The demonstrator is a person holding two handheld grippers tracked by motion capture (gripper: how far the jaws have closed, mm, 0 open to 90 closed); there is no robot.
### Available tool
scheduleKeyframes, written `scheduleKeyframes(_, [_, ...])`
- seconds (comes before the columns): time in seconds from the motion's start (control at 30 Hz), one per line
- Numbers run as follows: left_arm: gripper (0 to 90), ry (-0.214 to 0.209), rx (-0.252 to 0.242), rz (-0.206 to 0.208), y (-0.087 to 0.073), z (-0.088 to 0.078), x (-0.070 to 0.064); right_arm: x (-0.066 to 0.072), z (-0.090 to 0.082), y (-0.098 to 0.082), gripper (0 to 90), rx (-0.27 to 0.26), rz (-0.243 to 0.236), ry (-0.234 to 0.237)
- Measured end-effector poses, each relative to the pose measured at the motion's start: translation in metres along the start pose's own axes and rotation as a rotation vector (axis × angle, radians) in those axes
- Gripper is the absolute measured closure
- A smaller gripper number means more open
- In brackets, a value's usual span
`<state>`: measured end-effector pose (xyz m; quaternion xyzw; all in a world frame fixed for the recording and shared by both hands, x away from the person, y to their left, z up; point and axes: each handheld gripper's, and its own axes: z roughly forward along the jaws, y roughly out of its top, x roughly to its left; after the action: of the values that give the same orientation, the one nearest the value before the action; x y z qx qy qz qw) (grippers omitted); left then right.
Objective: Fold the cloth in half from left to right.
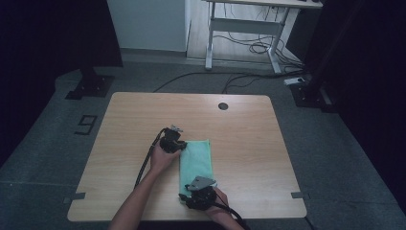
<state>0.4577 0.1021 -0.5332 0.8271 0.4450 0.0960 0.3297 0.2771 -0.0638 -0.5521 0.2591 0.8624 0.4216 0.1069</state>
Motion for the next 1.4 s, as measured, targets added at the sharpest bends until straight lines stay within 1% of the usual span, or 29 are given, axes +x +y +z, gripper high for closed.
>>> scheduleKeyframes(0.1, [80.4, 0.002, -0.002, 0.006, 0.003, 0.003, 0.000, -0.001, 0.002, 0.001, 57.7, 0.000, 0.010, -0.008])
scheduleKeyframes(0.23, [79.9, 0.006, -0.004, 0.010, 0.011, 0.009, 0.001, -0.005, 0.005, 0.004, 58.6, -0.002, 0.037, -0.024])
scheduleKeyframes(0.27, [79.9, 0.004, -0.002, 0.011, 0.012, 0.010, 0.001, -0.007, 0.006, 0.006, 58.6, -0.003, 0.047, -0.029])
scheduleKeyframes(0.37, [79.8, -0.002, 0.003, 0.012, 0.017, 0.013, 0.001, -0.008, 0.008, 0.007, 58.5, -0.004, 0.056, -0.041])
scheduleKeyframes(0.5, [78.9, -0.010, 0.000, 0.011, 0.016, 0.013, 0.001, -0.006, 0.008, 0.007, 57.9, -0.003, 0.050, -0.050])
scheduleKeyframes(0.57, [76.9, -0.015, -0.004, 0.006, 0.016, 0.013, 0.001, -0.006, 0.008, 0.007, 57.4, -0.003, 0.055, -0.047])
scheduleKeyframes(0.6, [75.7, -0.015, -0.006, 0.012, 0.015, 0.013, 0.000, -0.007, 0.008, 0.007, 57.1, -0.005, 0.060, -0.043])
scheduleKeyframes(0.67, [73.1, -0.012, -0.008, 0.024, 0.015, 0.010, -0.001, -0.008, 0.008, 0.007, 55.3, -0.009, 0.076, -0.031])
scheduleKeyframes(0.77, [70.6, -0.006, -0.015, 0.026, 0.014, 0.005, -0.001, -0.008, 0.008, 0.007, 52.6, -0.016, 0.087, -0.022])
scheduleKeyframes(0.87, [68.1, 0.003, -0.030, 0.020, 0.013, -0.002, 0.001, -0.008, 0.006, 0.007, 50.2, -0.027, 0.090, -0.024])
scheduleKeyframes(0.93, [66.3, 0.001, -0.029, 0.013, 0.013, -0.005, 0.002, -0.008, 0.005, 0.007, 49.2, -0.038, 0.094, -0.028])
scheduleKeyframes(1.0, [64.8, 0.013, -0.033, 0.013, 0.013, -0.009, 0.003, -0.008, 0.003, 0.008, 48.5, -0.046, 0.098, -0.032])
scheduleKeyframes(1.1, [63.3, 0.003, -0.046, 0.002, 0.013, -0.014, 0.004, -0.010, -0.002, 0.008, 48.0, -0.066, 0.105, -0.037])
scheduleKeyframes(1.23, [61.2, 0.007, -0.052, 0.003, 0.013, -0.019, 0.004, -0.017, -0.010, 0.011, 47.3, -0.087, 0.115, -0.051])
scheduleKeyframes(1.4, [60.6, 0.013, -0.062, 0.006, 0.013, -0.022, 0.006, -0.035, -0.020, 0.016, 46.4, -0.106, 0.134, -0.081])
